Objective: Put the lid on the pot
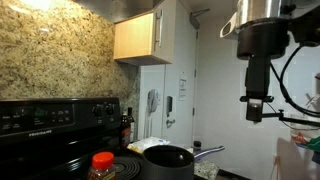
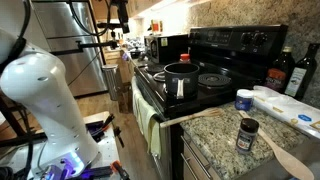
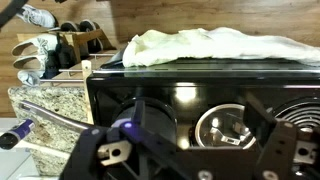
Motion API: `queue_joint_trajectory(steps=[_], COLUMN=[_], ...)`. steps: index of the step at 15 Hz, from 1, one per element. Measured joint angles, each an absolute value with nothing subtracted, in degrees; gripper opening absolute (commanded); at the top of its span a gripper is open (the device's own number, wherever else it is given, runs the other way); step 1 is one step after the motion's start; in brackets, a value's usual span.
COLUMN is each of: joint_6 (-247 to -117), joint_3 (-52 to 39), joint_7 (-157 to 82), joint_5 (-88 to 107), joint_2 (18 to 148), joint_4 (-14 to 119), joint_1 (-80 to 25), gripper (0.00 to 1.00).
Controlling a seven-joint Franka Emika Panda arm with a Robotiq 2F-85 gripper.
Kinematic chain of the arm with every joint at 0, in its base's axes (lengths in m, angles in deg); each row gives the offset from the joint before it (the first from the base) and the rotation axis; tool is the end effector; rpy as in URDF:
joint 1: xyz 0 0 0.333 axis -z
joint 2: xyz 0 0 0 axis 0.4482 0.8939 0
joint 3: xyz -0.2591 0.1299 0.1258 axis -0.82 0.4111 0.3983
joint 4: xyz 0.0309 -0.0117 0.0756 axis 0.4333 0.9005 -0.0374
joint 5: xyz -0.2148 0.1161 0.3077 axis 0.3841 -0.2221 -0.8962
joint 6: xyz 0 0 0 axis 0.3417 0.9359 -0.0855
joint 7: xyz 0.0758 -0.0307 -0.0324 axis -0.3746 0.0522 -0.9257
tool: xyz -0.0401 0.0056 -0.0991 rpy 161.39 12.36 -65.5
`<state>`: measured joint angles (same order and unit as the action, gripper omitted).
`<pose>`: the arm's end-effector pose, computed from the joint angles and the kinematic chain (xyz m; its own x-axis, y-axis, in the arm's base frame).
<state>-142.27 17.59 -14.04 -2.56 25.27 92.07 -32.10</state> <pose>0.2939 0.1887 0.5798 0.9883 -0.1386 0.0639 -0.1417 -0.9887 0.0480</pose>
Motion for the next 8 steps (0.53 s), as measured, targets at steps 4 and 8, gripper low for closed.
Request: queue_joint_trajectory(steps=[4,8], joint_6=[-142.5,-144.6], joint_3=[17.6,18.0], joint_7=[-15.4,-23.2], joint_5=[-2.4,-2.3], joint_2=[25.6,32.2], joint_4=[92.0,89.2], joint_1=[-32.2,-33.9], gripper=[1.00,1.00])
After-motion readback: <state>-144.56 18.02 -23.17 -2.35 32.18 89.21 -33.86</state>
